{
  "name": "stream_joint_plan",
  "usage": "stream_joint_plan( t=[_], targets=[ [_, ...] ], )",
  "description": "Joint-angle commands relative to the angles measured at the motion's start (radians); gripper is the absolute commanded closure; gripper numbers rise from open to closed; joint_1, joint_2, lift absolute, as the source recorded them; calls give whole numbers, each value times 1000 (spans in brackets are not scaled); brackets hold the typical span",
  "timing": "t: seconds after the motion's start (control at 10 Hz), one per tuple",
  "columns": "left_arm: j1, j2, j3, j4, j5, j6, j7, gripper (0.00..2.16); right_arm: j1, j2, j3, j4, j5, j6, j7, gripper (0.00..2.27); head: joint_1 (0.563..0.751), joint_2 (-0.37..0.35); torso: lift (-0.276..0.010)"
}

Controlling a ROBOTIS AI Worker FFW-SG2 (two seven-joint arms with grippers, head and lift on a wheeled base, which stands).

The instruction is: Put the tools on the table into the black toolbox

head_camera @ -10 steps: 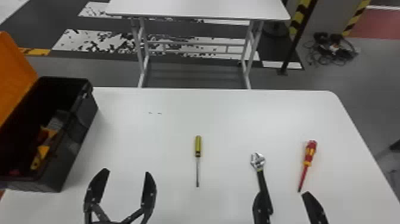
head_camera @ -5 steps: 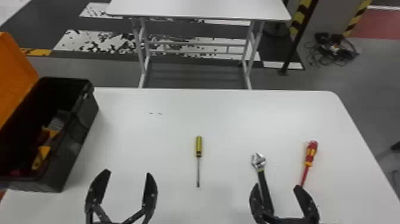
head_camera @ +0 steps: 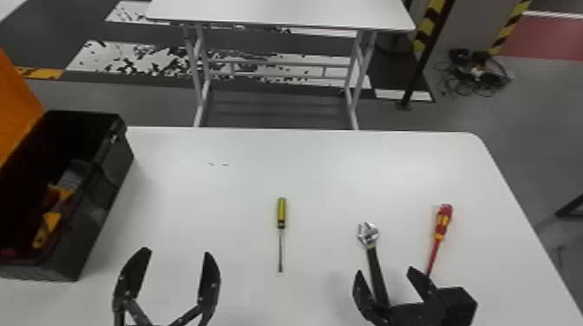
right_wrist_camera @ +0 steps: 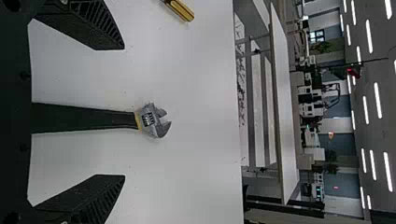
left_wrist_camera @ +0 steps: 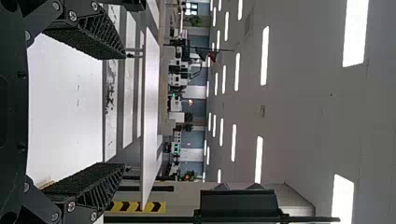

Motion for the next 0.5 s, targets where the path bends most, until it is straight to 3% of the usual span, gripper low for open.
stream_joint_plan(
  t=[0.0,0.4],
  targets=[
    [0,0,0,0,0,0,0,188,-19,0,-11,-2,-10,87,22,12,695,-65,-75],
    [-2,0,0,0,0,6,0,184,-26,0,-17,-17,-20,164,41,66,695,-62,-75]
  ],
)
